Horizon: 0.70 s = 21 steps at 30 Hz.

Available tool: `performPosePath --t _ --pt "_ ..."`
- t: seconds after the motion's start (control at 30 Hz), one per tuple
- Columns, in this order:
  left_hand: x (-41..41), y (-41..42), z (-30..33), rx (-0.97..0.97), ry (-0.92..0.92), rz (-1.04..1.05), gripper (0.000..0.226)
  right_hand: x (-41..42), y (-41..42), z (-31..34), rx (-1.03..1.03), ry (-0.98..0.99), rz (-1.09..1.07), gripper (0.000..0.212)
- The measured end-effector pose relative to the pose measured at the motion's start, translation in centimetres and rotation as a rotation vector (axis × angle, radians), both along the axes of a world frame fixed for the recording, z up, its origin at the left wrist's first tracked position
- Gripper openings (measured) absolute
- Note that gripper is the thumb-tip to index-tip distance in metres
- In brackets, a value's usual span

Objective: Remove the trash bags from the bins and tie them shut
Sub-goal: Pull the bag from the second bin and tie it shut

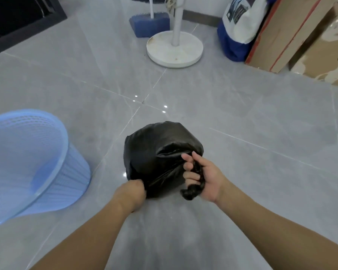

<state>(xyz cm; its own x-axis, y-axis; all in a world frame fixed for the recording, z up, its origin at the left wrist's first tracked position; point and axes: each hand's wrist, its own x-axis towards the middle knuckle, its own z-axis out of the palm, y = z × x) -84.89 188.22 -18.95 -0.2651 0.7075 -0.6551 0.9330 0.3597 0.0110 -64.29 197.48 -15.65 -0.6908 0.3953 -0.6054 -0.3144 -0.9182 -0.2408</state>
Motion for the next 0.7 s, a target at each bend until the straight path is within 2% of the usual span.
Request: performPosePath --t 0.1,0.23,0.37,0.43,0.47,0.57,0.7 --pt "1.3 -1.1 -0.9 0.036 -0.001 -0.018 0.028 -0.4 0.8 -0.7 0.015 -0.09 -0.165 0.03" --pt "3.6 -1.9 0.1 0.103 0.054 -0.273 0.028 -0.5 2.0 -0.2 0.013 -0.081 -0.323 0.035" --pt "4.2 -2.2 3.7 0.244 0.08 -0.515 0.02 -0.8 3.9 0.5 0.026 -0.132 -0.428 0.027" --pt "3.3 -2.1 5.5 0.323 0.033 -0.59 0.011 -0.4 4.9 0.8 0.111 -0.236 -0.381 0.021" --pt "2.8 -1.8 6.0 0.366 0.01 -0.645 0.015 -0.2 5.2 1.0 0.179 -0.292 -0.329 0.021" --pt "1.1 -0.4 7.2 0.566 -0.037 -0.763 0.017 0.2 5.2 1.2 0.461 -0.461 -0.104 0.032" --pt "-0.3 2.1 9.6 0.794 -0.011 -0.632 0.019 -0.5 4.3 1.0 0.695 -0.584 0.207 0.035"
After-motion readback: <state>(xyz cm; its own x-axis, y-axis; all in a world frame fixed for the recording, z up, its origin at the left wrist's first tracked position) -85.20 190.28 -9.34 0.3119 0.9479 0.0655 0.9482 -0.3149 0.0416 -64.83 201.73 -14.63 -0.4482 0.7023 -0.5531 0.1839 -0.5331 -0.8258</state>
